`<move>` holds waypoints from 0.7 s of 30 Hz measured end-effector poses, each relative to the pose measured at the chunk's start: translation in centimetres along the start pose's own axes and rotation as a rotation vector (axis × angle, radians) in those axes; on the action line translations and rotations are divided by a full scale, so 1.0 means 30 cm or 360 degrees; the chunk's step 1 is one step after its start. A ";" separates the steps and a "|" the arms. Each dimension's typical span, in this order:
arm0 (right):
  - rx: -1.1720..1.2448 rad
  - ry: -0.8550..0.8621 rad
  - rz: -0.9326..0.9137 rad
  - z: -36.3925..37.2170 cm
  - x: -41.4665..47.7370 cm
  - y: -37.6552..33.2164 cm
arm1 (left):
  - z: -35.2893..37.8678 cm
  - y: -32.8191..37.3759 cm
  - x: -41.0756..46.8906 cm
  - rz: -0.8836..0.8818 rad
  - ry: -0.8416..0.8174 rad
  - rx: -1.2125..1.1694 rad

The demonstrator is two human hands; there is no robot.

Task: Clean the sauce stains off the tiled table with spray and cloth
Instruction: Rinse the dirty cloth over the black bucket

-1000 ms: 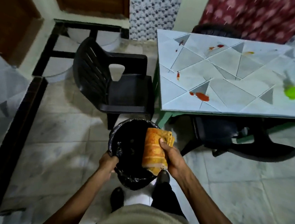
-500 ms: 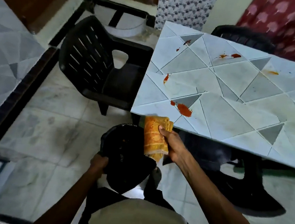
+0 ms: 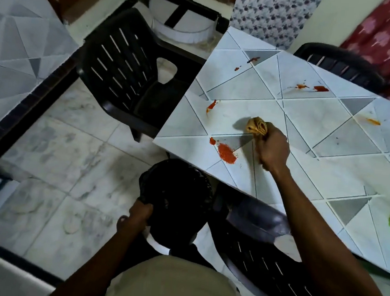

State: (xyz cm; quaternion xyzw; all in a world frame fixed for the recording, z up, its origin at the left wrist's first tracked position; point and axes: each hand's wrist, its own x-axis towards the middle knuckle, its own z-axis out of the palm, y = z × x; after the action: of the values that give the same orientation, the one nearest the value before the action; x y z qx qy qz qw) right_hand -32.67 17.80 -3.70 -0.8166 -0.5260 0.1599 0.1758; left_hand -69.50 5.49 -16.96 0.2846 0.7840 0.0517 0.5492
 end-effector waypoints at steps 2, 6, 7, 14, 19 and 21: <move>-0.0079 -0.0060 0.0038 0.032 0.051 0.052 | 0.034 -0.003 -0.006 -0.0040 0.0025 -0.0028; 0.0060 -0.0272 0.0131 0.118 0.100 0.102 | 0.089 0.004 -0.020 -0.0081 0.0094 -0.0120; 0.0079 -0.0337 0.0083 0.142 0.105 0.101 | 0.094 0.007 -0.028 -0.0090 0.0069 -0.0140; -0.0027 -0.0561 -0.0178 0.250 0.109 0.051 | 0.121 0.004 -0.035 -0.0095 -0.0008 -0.0127; -0.0215 -0.0603 -0.0293 0.294 0.062 0.029 | 0.143 0.003 -0.035 -0.0129 -0.0077 -0.0189; -0.0243 -0.0620 -0.0285 0.297 0.059 0.028 | 0.157 0.005 -0.021 -0.0170 -0.0108 -0.0175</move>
State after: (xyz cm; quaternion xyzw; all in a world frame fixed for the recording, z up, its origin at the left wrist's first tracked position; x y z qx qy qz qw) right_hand -35.27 20.17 -12.13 -0.7314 -0.6309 0.2580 0.0222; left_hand -65.11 4.19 -18.21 0.2135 0.7749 0.0558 0.5923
